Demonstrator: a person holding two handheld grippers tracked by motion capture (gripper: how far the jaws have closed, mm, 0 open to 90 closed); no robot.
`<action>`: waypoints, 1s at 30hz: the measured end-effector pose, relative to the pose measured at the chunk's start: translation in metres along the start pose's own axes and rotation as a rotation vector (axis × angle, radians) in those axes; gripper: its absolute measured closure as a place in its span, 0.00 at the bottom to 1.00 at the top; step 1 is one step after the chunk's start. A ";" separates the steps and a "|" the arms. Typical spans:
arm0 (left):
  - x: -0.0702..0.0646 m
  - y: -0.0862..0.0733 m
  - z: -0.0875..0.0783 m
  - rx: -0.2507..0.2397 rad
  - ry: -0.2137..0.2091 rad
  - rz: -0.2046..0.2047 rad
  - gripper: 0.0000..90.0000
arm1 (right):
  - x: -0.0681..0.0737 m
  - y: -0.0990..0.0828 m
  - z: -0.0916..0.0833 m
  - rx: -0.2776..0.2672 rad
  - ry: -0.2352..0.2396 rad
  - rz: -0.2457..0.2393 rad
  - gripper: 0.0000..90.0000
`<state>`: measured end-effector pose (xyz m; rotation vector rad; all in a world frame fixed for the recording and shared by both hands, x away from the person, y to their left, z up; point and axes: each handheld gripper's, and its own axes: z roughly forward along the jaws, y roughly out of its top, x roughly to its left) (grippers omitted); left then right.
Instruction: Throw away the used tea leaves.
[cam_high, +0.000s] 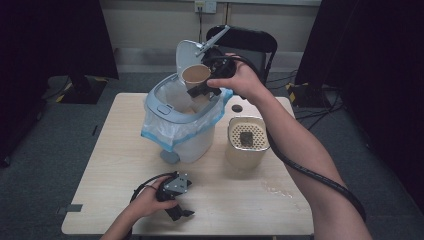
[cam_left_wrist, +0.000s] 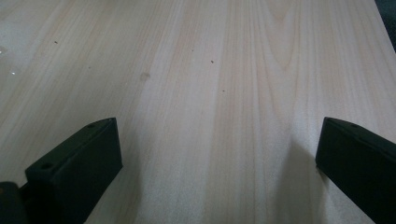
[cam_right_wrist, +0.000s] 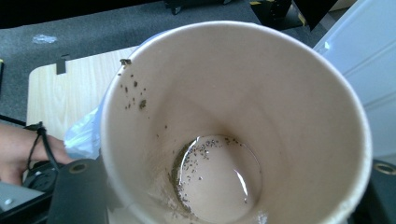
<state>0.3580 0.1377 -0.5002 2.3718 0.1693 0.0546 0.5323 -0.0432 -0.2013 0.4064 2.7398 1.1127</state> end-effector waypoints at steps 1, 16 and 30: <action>0.000 0.000 0.000 0.000 0.000 0.000 0.00 | 0.000 0.000 0.000 0.000 0.000 0.000 0.30; 0.000 -0.001 0.002 -0.030 -0.012 -0.003 0.00 | -0.009 0.002 0.028 0.014 -0.011 0.008 0.30; 0.000 0.000 0.002 -0.025 -0.011 0.001 0.00 | -0.011 0.006 0.048 0.035 -0.011 -0.008 0.18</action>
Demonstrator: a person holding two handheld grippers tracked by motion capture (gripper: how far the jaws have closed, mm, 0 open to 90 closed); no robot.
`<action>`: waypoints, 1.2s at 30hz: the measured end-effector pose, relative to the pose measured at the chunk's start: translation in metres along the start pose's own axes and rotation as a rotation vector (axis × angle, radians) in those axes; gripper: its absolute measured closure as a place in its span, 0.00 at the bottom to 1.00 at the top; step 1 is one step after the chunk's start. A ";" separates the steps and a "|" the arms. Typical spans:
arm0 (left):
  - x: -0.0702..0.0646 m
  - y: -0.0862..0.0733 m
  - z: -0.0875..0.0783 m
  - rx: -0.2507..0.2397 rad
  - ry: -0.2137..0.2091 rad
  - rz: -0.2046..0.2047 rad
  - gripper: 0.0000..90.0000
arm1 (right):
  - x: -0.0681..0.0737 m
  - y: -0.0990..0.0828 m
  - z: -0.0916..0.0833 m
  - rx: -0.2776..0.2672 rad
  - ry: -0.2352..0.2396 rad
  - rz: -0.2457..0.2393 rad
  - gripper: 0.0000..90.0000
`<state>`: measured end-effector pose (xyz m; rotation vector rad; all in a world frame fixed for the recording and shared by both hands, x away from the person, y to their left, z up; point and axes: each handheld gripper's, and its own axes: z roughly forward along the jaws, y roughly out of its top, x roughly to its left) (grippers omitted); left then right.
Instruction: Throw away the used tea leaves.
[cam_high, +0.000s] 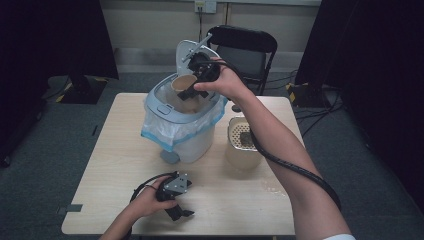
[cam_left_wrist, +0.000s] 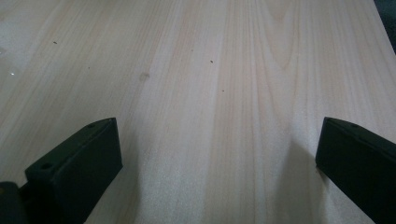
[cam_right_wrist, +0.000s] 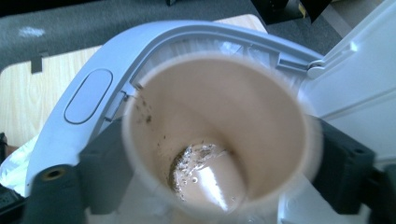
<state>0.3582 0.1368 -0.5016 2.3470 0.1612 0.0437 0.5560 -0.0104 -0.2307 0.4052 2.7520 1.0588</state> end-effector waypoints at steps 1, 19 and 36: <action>0.000 0.000 0.000 0.000 0.000 0.000 0.00 | 0.002 0.000 0.000 0.003 -0.009 0.001 0.16; 0.000 0.000 0.000 0.002 0.001 0.000 0.00 | 0.018 -0.025 -0.042 -0.032 0.002 0.017 0.21; 0.000 0.000 -0.001 0.003 0.012 0.009 0.00 | 0.020 -0.059 -0.071 -0.048 0.009 0.048 0.17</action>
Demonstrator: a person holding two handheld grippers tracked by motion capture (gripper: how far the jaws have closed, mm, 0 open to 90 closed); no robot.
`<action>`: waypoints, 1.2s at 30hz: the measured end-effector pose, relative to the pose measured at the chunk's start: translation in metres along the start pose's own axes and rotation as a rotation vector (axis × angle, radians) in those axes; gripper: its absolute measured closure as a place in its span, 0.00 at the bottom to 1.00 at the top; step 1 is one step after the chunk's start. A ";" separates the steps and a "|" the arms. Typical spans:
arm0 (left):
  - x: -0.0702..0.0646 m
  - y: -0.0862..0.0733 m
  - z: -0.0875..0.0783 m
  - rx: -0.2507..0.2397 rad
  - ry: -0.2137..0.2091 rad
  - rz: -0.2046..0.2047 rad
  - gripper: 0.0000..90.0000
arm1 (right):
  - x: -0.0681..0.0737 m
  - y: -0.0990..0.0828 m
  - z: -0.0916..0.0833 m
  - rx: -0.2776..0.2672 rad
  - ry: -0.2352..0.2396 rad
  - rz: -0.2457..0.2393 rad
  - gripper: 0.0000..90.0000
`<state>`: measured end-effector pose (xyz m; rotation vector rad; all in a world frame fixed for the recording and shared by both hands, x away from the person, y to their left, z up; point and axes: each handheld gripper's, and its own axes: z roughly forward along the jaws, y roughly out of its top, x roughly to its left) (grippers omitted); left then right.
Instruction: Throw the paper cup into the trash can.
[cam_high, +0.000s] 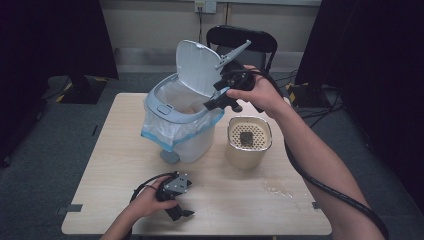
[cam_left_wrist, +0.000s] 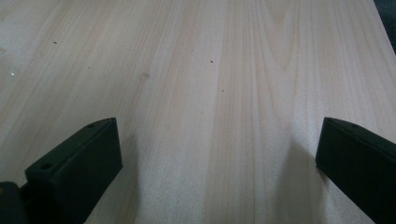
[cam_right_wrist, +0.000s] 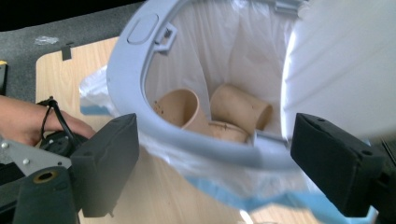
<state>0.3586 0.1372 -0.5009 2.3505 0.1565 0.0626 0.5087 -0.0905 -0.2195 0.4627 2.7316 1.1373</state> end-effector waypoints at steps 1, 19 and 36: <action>0.000 0.000 0.000 0.000 0.000 0.000 0.00 | 0.000 -0.002 -0.002 0.004 -0.009 -0.001 0.17; 0.000 0.000 0.000 0.012 -0.012 -0.010 0.00 | -0.020 -0.022 -0.023 0.043 -0.077 0.027 0.18; 0.000 0.000 0.000 0.006 -0.013 -0.007 0.00 | -0.038 -0.003 -0.002 0.020 -0.089 0.036 0.19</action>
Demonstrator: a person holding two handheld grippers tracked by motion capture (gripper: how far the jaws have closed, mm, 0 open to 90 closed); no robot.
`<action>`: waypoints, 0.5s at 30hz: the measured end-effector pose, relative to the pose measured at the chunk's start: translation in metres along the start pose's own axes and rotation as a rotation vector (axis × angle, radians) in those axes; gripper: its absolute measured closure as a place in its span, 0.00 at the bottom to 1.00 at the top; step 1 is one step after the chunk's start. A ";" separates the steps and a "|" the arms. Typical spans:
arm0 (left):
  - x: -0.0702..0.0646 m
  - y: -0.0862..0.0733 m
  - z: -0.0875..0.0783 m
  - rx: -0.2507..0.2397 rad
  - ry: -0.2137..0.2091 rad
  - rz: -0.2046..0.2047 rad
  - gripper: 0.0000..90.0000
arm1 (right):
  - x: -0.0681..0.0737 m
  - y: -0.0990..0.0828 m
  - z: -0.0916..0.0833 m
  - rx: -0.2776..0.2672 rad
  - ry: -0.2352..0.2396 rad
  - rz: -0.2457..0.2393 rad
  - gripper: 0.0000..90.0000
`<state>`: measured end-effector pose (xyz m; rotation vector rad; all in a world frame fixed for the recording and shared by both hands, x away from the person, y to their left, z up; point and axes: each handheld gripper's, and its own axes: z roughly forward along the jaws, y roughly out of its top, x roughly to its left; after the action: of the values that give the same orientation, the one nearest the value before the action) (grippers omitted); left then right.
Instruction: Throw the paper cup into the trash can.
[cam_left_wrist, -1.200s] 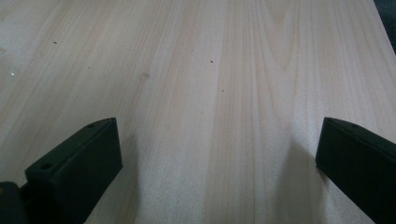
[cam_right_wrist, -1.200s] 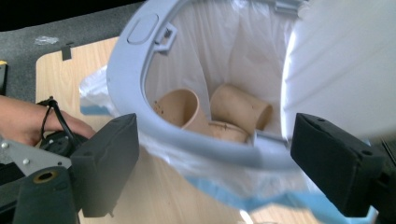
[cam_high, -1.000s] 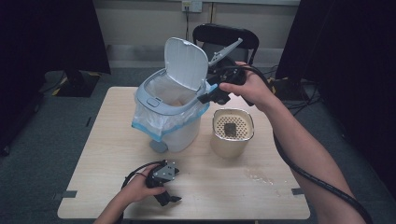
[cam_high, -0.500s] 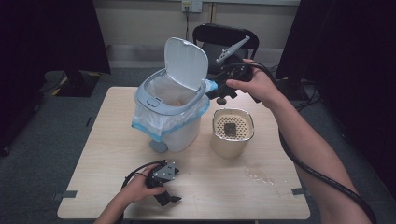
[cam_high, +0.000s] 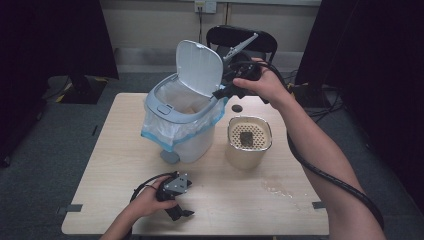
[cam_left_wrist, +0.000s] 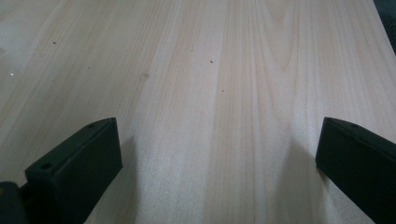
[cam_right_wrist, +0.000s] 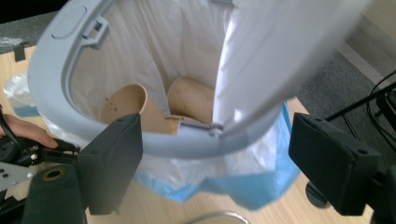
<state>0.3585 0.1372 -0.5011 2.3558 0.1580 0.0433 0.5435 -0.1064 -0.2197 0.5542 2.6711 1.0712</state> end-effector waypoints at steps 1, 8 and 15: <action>0.000 0.000 0.000 -0.006 -0.001 0.001 0.00 | 0.001 0.002 0.001 -0.008 0.005 -0.005 0.20; 0.000 0.000 0.000 -0.006 -0.001 0.001 0.00 | 0.007 0.009 0.006 -0.014 0.020 -0.019 0.23; 0.000 0.000 0.000 -0.006 -0.002 0.002 0.00 | 0.010 0.013 0.007 -0.009 0.006 -0.024 0.21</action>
<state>0.3587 0.1370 -0.5013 2.3502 0.1551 0.0425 0.5399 -0.0889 -0.2158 0.5172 2.6695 1.0797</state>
